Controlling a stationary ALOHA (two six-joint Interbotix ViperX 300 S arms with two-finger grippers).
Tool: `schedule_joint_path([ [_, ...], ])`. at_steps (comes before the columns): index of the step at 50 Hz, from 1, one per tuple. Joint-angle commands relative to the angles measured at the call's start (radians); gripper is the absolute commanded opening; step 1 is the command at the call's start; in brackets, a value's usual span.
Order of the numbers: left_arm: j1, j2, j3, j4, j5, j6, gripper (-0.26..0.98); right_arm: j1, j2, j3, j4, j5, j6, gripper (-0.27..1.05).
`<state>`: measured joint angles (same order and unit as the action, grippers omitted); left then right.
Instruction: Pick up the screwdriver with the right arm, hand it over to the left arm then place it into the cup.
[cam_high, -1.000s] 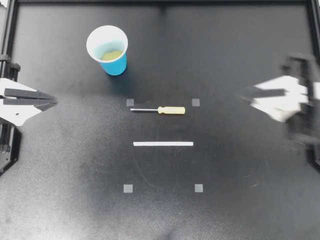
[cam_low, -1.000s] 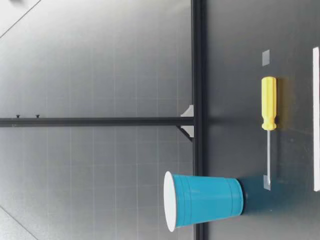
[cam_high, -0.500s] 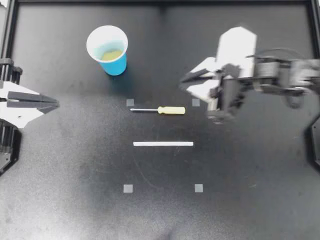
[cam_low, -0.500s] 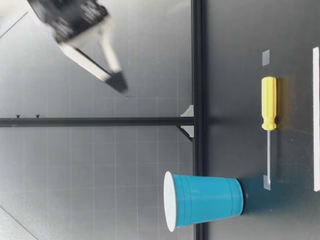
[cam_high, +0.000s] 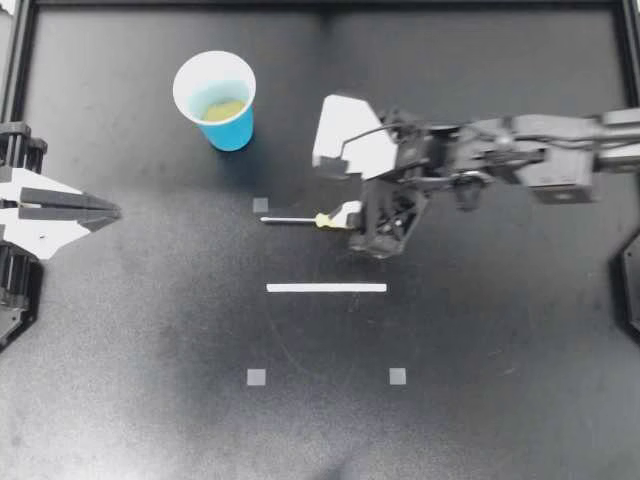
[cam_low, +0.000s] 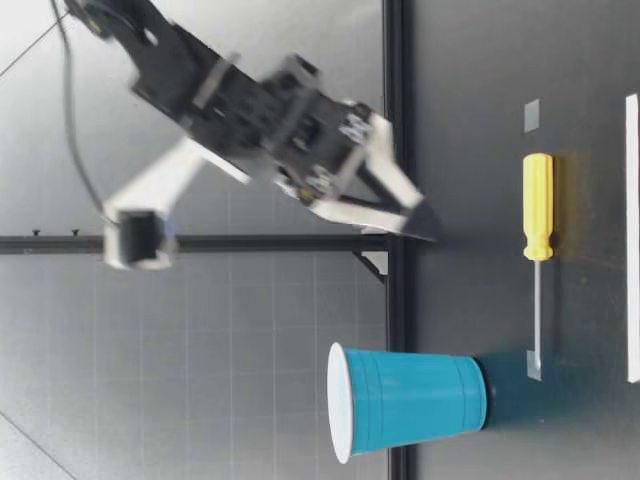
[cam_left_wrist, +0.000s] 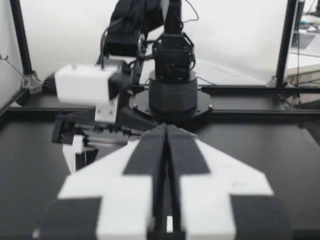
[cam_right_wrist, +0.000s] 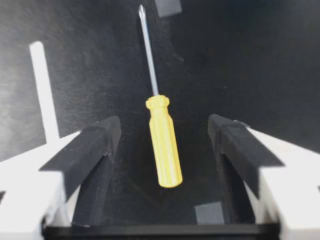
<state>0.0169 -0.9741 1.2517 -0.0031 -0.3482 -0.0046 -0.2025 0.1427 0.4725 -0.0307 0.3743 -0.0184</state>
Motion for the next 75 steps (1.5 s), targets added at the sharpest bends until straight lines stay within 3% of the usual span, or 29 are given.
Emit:
schedule_joint_path([
  [1, 0.002, 0.008, -0.012, -0.002, -0.011, -0.002, 0.11, 0.005, 0.011, -0.035, -0.003, -0.003, -0.008, 0.68],
  [39, 0.002, 0.005, -0.002, -0.002, -0.009, -0.002, 0.11, 0.011, 0.164, -0.061, -0.003, -0.074, -0.101, 0.65],
  [56, 0.002, 0.003, -0.003, -0.002, -0.011, -0.002, 0.11, 0.011, 0.184, -0.061, -0.003, -0.072, -0.101, 0.40],
  [75, 0.002, 0.028, 0.011, -0.005, -0.020, -0.002, 0.12, 0.011, 0.166, -0.057, -0.002, -0.067, -0.100, -0.01],
])
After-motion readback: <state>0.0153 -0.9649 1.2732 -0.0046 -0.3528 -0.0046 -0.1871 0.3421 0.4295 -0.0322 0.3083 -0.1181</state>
